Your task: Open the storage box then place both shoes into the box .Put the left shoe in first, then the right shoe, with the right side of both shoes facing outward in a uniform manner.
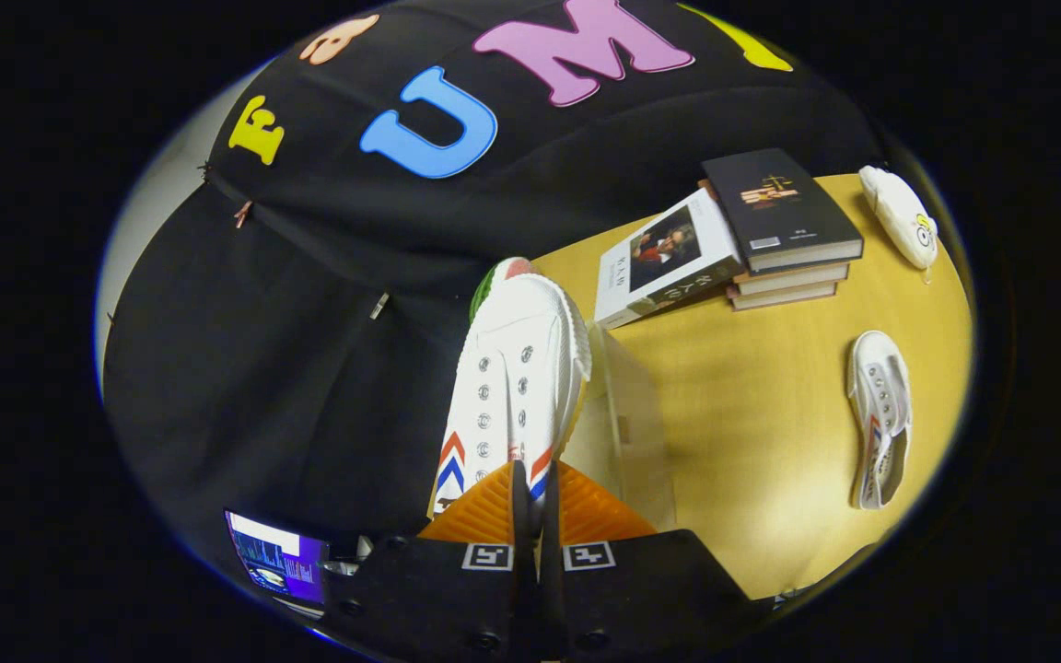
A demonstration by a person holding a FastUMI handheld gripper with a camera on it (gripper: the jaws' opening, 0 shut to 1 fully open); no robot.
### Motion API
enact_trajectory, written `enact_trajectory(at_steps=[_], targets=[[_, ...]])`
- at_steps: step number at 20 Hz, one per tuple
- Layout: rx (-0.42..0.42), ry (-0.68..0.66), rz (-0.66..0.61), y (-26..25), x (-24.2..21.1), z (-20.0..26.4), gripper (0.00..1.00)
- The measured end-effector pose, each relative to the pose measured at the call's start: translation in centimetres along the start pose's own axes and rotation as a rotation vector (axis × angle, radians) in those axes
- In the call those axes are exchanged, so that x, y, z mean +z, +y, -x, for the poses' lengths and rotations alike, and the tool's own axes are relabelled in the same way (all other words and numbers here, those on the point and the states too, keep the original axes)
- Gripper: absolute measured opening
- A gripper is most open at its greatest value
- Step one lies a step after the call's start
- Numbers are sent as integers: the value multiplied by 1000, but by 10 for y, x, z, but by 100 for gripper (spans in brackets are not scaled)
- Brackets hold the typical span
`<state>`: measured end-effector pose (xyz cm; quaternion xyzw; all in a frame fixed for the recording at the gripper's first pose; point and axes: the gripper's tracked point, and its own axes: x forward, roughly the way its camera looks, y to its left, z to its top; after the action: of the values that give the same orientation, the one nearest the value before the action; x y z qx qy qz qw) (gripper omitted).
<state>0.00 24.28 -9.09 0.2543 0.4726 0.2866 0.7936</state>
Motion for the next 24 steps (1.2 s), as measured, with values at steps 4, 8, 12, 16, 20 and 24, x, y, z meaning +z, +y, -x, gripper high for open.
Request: enact_trajectory(at_steps=[4, 8, 12, 16, 20, 24], targets=[[3, 122, 14, 19, -32, -58, 5], [-11, 208, -48, 18, -51, -88, 5], [-77, 247, -52, -7, -56, -112, 5], [-76, 264, -78, -9, -58, -126, 5], [-100, 283, -109, -17, -63, -141, 5], [-110, 316, -71, -24, -80, -154, 6]])
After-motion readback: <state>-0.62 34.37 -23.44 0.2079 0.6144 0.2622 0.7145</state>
